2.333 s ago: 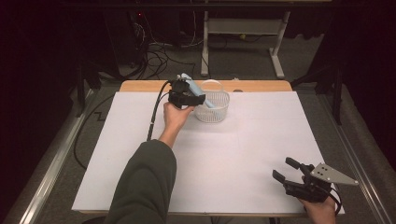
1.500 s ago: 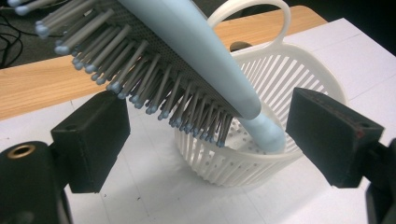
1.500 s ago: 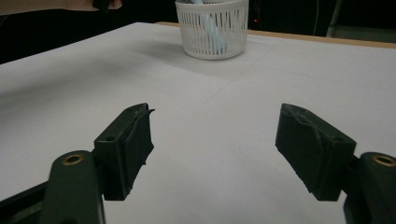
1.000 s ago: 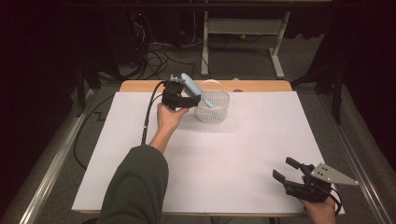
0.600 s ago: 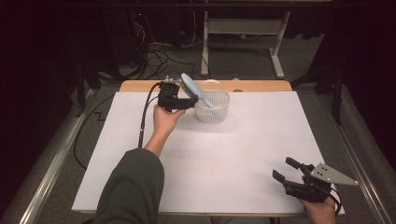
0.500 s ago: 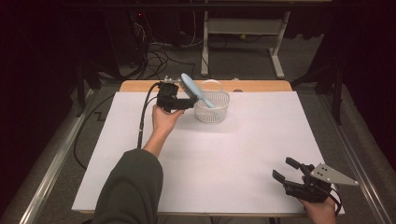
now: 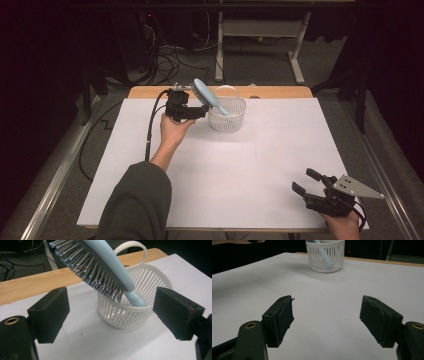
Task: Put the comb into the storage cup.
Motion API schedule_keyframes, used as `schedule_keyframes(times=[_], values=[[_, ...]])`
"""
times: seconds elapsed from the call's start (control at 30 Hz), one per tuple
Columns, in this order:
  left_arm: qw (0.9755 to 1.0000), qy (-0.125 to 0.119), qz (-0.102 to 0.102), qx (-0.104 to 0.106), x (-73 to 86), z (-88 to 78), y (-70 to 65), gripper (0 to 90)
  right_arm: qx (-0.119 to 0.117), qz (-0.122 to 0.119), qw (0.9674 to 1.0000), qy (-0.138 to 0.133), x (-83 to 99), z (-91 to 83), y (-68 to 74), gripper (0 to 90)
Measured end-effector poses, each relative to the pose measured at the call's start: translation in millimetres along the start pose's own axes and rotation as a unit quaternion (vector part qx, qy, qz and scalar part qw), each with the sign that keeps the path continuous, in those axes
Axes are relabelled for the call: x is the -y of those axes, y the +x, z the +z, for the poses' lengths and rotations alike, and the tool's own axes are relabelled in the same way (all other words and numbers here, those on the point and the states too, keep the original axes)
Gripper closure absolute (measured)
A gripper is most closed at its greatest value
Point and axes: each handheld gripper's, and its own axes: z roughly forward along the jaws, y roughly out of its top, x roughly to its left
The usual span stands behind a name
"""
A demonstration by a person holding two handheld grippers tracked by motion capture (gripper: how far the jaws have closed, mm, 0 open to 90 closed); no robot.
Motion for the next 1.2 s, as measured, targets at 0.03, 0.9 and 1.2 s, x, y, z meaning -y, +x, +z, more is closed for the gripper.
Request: schedule_keyframes(times=[0.03,0.9,1.2], values=[[1.0000,-0.004,0.000,-0.002,0.7,-1.5,0.1,13.1,0.000,0.000,1.0000,0.000,0.0,0.0,0.0,27.0],[0.9999,-0.013,-0.001,-0.002,9.9,-25.7,13.4,13.1,0.003,0.003,1.0000,0.001,0.3,0.3,-0.8,27.0],[0.9999,-0.016,-0.002,0.004,14.0,-31.4,15.4,13.0,0.003,0.003,1.0000,0.001,0.2,0.3,-0.8,26.9]])
